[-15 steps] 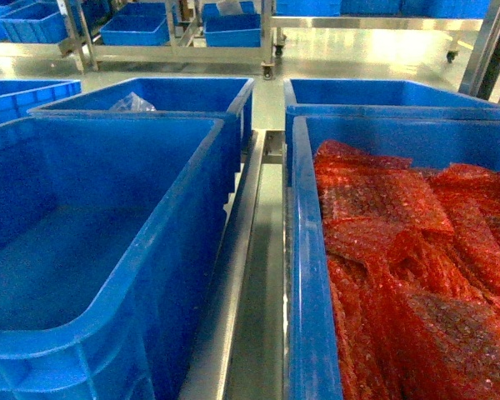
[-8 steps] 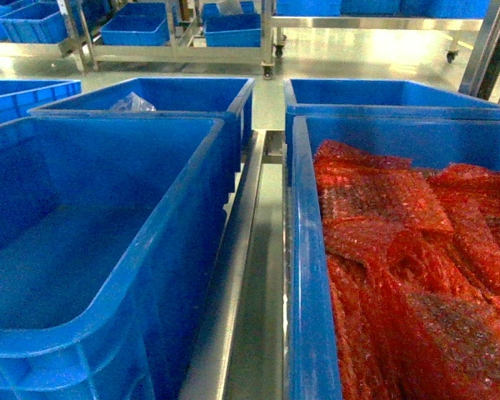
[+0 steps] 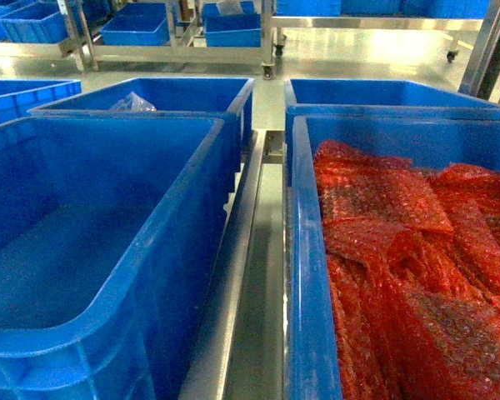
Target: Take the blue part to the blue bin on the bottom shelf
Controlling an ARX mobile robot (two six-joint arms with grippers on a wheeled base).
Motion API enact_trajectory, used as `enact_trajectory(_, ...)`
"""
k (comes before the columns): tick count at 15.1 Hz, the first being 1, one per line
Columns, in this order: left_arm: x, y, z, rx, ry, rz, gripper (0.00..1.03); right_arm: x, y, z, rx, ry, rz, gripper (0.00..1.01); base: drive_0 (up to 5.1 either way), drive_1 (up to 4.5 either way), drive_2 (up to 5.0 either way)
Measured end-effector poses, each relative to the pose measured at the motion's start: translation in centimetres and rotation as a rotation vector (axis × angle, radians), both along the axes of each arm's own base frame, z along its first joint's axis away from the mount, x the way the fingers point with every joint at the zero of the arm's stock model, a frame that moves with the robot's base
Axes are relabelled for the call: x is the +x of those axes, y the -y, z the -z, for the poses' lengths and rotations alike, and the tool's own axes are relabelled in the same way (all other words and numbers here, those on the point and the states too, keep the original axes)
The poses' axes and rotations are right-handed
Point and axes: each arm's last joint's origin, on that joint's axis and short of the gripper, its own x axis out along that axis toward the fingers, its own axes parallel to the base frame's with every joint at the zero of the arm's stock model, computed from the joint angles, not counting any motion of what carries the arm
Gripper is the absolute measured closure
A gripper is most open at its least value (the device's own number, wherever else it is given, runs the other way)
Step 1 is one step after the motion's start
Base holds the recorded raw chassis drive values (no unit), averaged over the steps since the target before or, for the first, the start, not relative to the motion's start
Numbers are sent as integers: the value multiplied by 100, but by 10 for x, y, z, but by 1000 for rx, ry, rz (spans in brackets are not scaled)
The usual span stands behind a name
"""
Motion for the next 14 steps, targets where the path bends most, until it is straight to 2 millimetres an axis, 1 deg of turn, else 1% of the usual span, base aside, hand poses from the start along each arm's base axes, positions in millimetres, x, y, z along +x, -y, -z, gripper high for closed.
enact_trajectory(13, 0, 0, 0, 2, -5, -3, 59, 0, 0, 0, 0, 0, 0, 3, 0, 0, 0)
enact_trajectory(14, 6, 3, 1, 10, -11, -24, 59, 0, 0, 0, 0, 0, 0, 3, 0, 0, 0)
